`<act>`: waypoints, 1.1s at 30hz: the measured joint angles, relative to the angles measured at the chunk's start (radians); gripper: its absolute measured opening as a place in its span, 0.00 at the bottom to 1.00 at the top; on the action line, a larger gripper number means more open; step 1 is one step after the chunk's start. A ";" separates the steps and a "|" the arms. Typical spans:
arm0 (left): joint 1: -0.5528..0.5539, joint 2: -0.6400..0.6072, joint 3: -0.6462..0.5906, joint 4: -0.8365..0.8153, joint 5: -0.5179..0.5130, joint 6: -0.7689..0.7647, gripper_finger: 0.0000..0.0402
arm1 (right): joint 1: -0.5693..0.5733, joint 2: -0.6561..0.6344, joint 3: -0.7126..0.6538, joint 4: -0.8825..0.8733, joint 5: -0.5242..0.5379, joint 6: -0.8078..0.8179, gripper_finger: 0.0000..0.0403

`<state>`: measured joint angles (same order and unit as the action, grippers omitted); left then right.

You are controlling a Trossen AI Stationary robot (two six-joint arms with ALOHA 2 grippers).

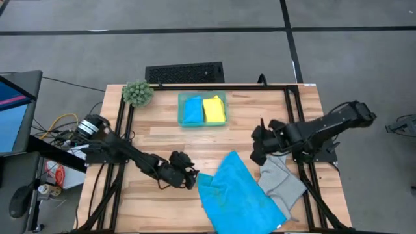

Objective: Fold microfiber towels
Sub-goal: Fold the blue microfiber towel

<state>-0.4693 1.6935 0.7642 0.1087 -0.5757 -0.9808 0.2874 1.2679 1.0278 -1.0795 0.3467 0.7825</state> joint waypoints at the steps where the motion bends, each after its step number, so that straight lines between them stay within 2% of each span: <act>1: 0.001 0.029 0.000 0.020 0.011 -0.005 0.49 | 0.000 -0.010 -0.052 0.067 0.001 0.001 0.47; 4: 0.001 0.106 0.000 0.093 0.037 -0.030 0.49 | -0.023 -0.007 -0.200 0.283 0.009 -0.016 0.51; 8: 0.000 0.170 0.000 0.166 0.047 -0.057 0.49 | -0.068 0.049 -0.316 0.529 0.004 -0.065 0.54; 14: -0.015 0.193 0.003 0.182 0.024 -0.035 0.49 | -0.113 0.165 -0.352 0.743 0.002 -0.167 0.55; 17: -0.014 0.193 0.009 0.157 0.054 -0.011 0.49 | -0.114 0.242 -0.352 0.858 -0.004 -0.212 0.54; 26: -0.021 0.205 0.132 -0.086 0.071 0.033 0.49 | -0.116 0.412 -0.347 0.980 -0.026 -0.239 0.54; 30: -0.018 0.208 0.168 -0.151 0.081 0.052 0.49 | -0.111 0.435 -0.347 1.008 -0.026 -0.235 0.53; 33: -0.018 0.208 0.173 -0.168 0.088 0.026 0.44 | -0.114 0.431 -0.347 0.990 -0.014 -0.224 0.48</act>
<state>-0.4870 1.9011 0.9375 -0.0596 -0.4877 -0.9543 0.1731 1.6985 0.6811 -0.0893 0.3331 0.5585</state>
